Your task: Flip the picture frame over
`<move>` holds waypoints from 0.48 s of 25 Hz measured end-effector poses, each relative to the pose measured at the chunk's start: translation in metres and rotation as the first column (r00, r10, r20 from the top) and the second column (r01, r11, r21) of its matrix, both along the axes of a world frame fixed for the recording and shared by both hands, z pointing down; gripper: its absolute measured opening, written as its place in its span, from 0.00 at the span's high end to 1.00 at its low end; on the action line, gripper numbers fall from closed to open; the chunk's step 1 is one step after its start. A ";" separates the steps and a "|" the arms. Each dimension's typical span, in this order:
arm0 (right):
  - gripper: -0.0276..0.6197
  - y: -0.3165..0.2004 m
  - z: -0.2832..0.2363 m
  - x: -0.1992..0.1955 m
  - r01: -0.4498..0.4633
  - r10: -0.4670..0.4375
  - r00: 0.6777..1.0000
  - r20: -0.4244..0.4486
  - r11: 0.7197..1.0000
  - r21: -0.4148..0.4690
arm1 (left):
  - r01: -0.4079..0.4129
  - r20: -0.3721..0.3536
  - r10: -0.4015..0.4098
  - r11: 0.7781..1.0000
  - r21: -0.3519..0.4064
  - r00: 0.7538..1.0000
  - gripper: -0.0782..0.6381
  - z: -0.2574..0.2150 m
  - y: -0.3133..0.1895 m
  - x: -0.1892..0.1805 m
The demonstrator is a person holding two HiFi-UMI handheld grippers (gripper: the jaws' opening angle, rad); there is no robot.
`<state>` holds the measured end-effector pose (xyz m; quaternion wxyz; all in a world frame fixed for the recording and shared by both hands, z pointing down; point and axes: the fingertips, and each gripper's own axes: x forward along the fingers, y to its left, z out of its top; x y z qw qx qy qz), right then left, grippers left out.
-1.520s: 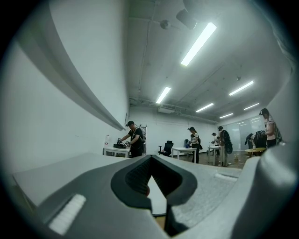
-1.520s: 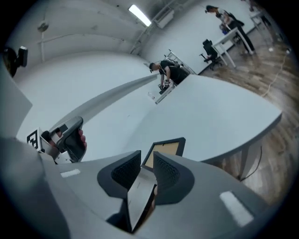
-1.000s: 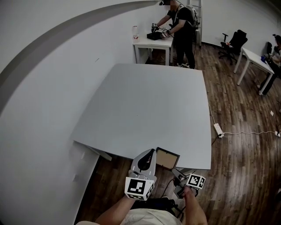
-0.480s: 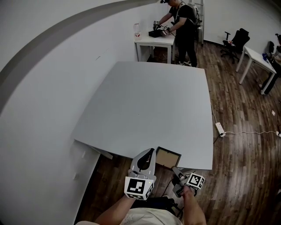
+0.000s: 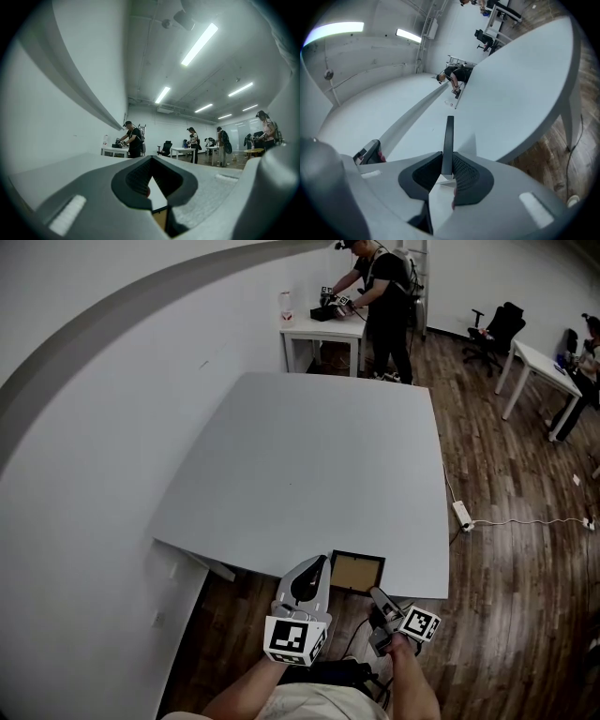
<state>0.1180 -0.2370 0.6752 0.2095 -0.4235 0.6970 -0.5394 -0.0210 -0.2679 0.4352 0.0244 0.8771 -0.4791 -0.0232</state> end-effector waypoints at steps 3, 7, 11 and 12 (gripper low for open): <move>0.81 -0.002 -0.015 0.007 -0.014 0.017 0.998 -0.056 0.999 0.047 | 0.003 -0.004 -0.003 1.000 0.003 1.000 0.89 -0.002 0.003 -0.002; 0.81 -0.009 -0.041 0.017 0.004 0.028 0.972 -0.232 0.991 0.137 | 0.008 -0.007 -0.008 1.000 0.008 1.000 0.89 -0.005 0.004 -0.009; 0.81 -0.011 -0.062 0.026 0.077 0.026 0.853 -0.522 0.981 0.176 | 0.014 -0.010 -0.014 1.000 0.006 1.000 0.89 -0.004 0.006 -0.012; 0.81 -0.011 -0.069 0.028 0.102 0.031 0.802 -0.597 0.977 0.188 | 0.015 -0.010 -0.014 1.000 0.006 1.000 0.89 -0.004 0.007 -0.012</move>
